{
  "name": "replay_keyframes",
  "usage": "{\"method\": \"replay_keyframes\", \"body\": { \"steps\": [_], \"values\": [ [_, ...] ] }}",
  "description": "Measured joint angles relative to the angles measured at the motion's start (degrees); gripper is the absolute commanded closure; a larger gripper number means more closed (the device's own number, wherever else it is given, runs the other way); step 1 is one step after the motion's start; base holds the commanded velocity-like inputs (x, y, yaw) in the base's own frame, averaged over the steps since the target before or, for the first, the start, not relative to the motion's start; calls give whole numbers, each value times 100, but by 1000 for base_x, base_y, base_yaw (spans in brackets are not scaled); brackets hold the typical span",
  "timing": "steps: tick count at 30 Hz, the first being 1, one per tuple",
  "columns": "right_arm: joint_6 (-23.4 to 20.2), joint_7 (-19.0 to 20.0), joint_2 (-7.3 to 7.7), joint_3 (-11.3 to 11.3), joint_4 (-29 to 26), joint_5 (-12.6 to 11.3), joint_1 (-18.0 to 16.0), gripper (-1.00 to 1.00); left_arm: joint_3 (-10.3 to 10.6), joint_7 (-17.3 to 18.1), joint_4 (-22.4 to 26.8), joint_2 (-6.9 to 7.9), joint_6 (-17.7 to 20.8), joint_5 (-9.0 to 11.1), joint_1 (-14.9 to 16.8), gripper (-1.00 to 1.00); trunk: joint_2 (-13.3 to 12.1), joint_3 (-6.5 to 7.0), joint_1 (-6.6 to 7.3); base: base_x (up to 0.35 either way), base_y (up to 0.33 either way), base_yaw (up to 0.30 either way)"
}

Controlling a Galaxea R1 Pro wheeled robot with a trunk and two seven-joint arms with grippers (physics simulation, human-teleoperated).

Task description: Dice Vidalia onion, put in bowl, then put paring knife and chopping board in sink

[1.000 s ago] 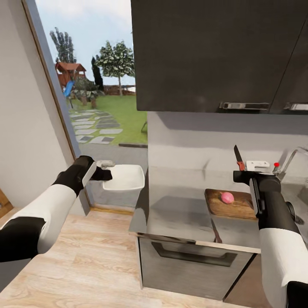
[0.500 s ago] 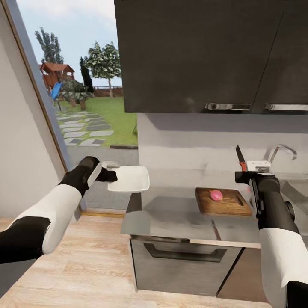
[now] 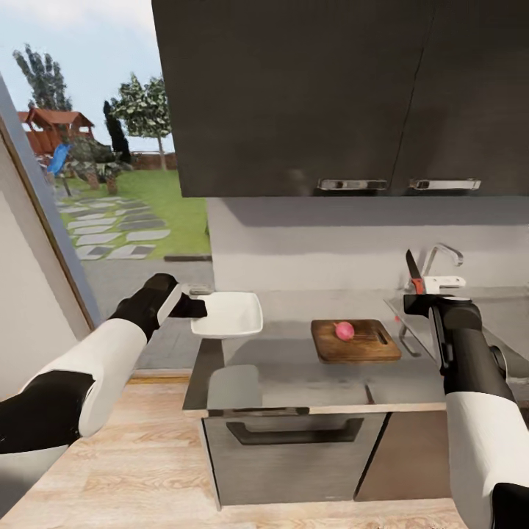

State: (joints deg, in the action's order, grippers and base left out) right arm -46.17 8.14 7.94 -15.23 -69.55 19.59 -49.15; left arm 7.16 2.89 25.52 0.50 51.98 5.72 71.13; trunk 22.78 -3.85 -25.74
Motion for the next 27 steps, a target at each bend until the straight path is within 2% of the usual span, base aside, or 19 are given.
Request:
{"method": "replay_keyframes", "body": {
  "steps": [14, 17, 21, 27],
  "values": [
    [-93, -9, 3, -4, 1, 17, 0, 100, -7, 47, -282, 6, -76, 8, 0, 100, 0, 5, 0, 0, 0, -10],
    [-446, -6, 16, -10, 0, 44, 0, 100, -7, 54, -446, 3, -331, 10, -1, 100, -1, 5, 0, 0, 0, 0],
    [-584, -9, 29, -4, 0, 54, 0, 100, -18, 60, -746, -2, -835, 20, 0, 100, -1, -10, 0, 0, 0, 0],
    [-597, -9, 31, -3, -1, 54, 0, 100, -16, 70, -817, -7, -908, 23, 0, 100, -1, -55, 0, 0, 0, 0]
  ]
}}
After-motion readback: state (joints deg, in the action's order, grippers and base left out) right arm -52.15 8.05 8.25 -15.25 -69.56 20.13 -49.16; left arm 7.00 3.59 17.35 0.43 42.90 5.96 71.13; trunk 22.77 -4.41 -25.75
